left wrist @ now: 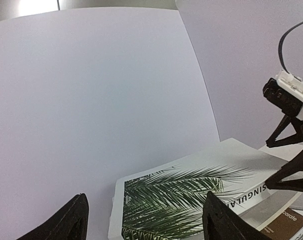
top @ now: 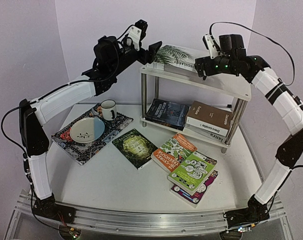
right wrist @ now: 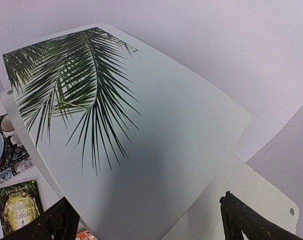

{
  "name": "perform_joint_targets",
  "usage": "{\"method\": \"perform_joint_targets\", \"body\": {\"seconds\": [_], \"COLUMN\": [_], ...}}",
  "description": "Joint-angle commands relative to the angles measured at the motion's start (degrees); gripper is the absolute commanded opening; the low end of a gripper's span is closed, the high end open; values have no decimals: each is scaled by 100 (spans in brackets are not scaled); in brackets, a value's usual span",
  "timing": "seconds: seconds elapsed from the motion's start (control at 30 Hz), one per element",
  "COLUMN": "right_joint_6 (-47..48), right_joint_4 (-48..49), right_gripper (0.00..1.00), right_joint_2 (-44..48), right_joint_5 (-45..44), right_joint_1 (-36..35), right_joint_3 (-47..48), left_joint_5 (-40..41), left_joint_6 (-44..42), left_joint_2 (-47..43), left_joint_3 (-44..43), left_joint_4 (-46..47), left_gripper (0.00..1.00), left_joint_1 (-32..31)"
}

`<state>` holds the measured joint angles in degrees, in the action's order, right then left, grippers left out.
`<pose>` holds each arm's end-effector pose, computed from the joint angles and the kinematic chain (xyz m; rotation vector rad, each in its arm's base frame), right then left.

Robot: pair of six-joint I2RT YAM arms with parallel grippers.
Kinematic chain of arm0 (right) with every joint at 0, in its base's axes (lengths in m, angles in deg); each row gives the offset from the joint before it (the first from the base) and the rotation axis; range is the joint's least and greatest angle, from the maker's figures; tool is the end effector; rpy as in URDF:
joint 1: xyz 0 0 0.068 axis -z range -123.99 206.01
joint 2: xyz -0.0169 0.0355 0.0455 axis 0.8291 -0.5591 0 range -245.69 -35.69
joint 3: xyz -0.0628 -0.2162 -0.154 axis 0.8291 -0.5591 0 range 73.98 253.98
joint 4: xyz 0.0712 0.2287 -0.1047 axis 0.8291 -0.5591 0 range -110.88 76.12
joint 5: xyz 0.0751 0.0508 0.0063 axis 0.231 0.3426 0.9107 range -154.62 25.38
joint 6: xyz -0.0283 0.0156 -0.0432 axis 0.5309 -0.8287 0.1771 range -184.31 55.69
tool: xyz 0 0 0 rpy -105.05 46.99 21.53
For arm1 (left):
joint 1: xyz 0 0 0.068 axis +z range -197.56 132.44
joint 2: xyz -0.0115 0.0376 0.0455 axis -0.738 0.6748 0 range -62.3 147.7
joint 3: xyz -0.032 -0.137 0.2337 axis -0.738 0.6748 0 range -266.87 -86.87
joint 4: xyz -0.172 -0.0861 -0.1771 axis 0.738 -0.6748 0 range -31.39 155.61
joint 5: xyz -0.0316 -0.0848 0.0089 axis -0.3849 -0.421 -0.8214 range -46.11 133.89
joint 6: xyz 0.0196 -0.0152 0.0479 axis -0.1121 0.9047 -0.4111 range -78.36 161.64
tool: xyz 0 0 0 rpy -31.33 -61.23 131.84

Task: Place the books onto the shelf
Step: Adjust the book at the book pile on the shelf.

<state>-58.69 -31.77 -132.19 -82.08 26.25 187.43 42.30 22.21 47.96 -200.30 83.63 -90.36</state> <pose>0.3305 0.1767 0.5027 -0.2510 1.5670 0.0873 0.3330 -0.3098 0.4743 0.6456 1.0225 -0.3739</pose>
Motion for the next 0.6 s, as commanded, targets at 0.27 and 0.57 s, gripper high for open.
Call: {"method": "perform_joint_targets", "body": {"seconds": [0.27,0.57], "right_joint_6": [-232,-226], "right_joint_4": [-142,-154], "right_gripper": [88,59], "right_joint_2": [521,529], "right_joint_5": [335,269], "right_joint_1": [205,238], "right_joint_3": [-282,-307], "left_joint_5": [463,520], "left_joint_6": [443,408], "left_joint_2": [-585,-672], "left_joint_3": [354,461], "left_joint_4": [203,203], "left_gripper": [79,79], "left_joint_1": [26,26]}}
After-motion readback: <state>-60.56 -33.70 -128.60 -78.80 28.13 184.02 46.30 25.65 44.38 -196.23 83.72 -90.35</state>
